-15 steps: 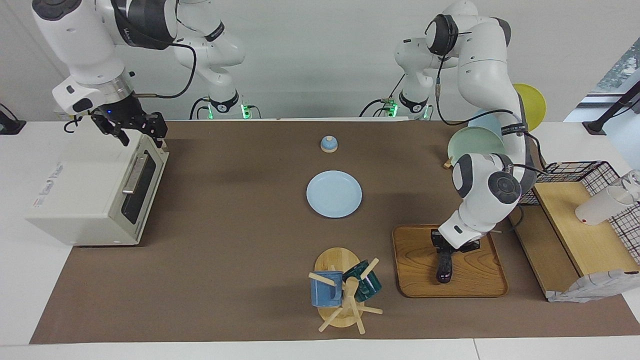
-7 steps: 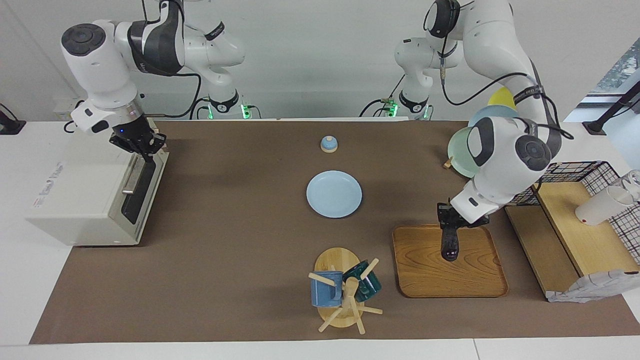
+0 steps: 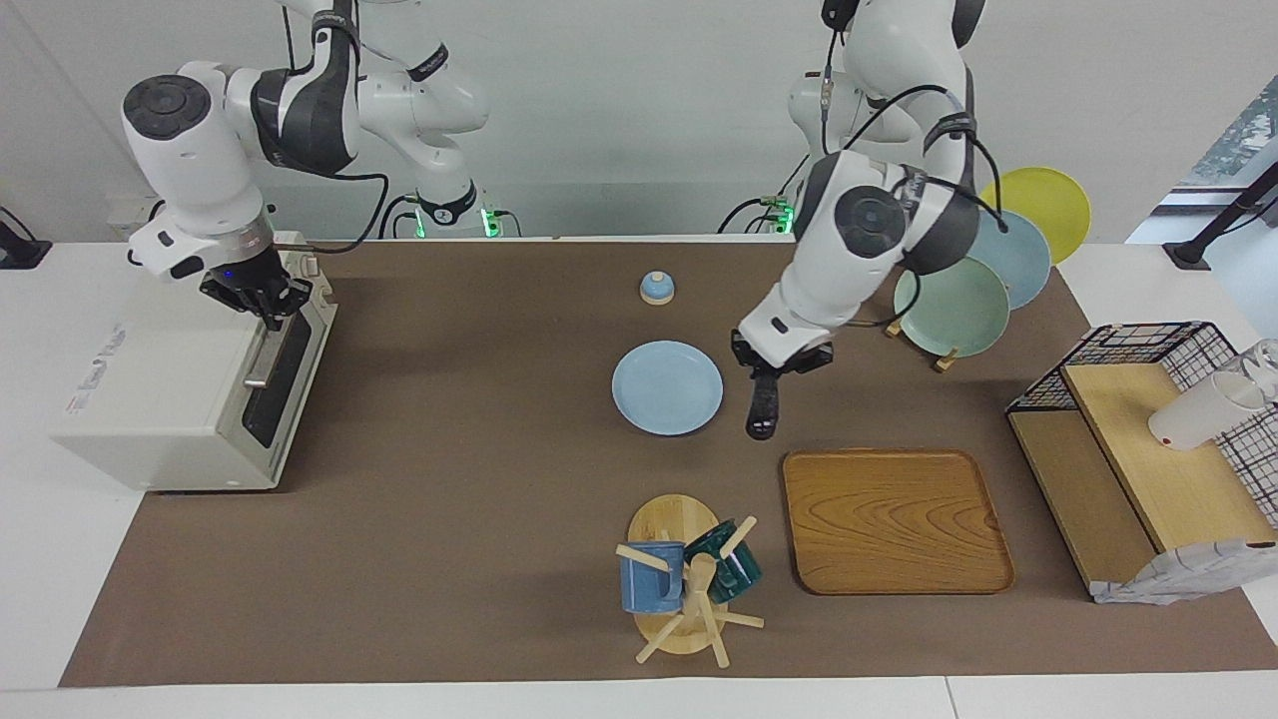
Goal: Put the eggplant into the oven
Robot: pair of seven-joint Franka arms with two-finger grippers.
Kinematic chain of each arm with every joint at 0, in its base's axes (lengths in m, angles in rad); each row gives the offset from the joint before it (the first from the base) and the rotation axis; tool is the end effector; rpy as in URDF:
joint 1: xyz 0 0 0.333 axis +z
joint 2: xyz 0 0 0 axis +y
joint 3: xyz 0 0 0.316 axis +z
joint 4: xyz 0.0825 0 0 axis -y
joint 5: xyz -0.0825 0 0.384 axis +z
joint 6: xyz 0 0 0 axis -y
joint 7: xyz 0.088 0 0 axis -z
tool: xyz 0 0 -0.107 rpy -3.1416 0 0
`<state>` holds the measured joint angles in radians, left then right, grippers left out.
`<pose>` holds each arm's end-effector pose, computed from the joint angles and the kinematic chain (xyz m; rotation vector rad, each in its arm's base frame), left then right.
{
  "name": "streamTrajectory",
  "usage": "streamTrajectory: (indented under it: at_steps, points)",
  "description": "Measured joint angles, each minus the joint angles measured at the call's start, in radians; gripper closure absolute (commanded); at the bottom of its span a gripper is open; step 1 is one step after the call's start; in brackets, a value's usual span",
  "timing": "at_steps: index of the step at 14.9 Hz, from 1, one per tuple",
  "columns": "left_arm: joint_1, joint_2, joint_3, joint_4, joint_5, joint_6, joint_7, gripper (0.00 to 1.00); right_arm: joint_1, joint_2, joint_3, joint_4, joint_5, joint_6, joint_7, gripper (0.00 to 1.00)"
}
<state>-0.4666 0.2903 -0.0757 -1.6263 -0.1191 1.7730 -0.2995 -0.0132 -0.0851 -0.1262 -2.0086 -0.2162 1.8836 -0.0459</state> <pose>0.5371 -0.3306 0.4424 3.0453 -0.3192 -0.2859 0.5210 -0.0908 0.4903 2.9511 -0.0323 -0.0854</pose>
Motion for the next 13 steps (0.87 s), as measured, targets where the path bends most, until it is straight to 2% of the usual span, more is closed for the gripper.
streamTrajectory:
  at_steps: [2, 4, 6, 8, 13]
  points:
    - [-0.083, -0.046, -0.001, -0.122, -0.001, 0.109, -0.069, 1.0, -0.006, 0.003, 0.0, -0.009, 0.0, 0.006, 0.0, 1.0]
    - [-0.161, -0.097, -0.001, -0.289, -0.001, 0.29, -0.138, 1.0, -0.006, 0.003, 0.0, -0.017, 0.0, 0.006, 0.0, 1.0]
    - [-0.224, -0.112, -0.001, -0.409, -0.002, 0.428, -0.191, 1.0, -0.006, 0.003, 0.0, -0.025, 0.0, 0.006, 0.0, 1.0]
    - [-0.248, -0.106, 0.0, -0.464, -0.002, 0.479, -0.208, 1.0, -0.006, 0.003, 0.0, -0.034, 0.0, 0.008, 0.0, 1.0]
    - [-0.244, -0.104, 0.022, -0.474, -0.002, 0.488, -0.207, 1.0, -0.001, -0.02, 0.006, -0.09, 0.0, 0.07, 0.0, 1.0]
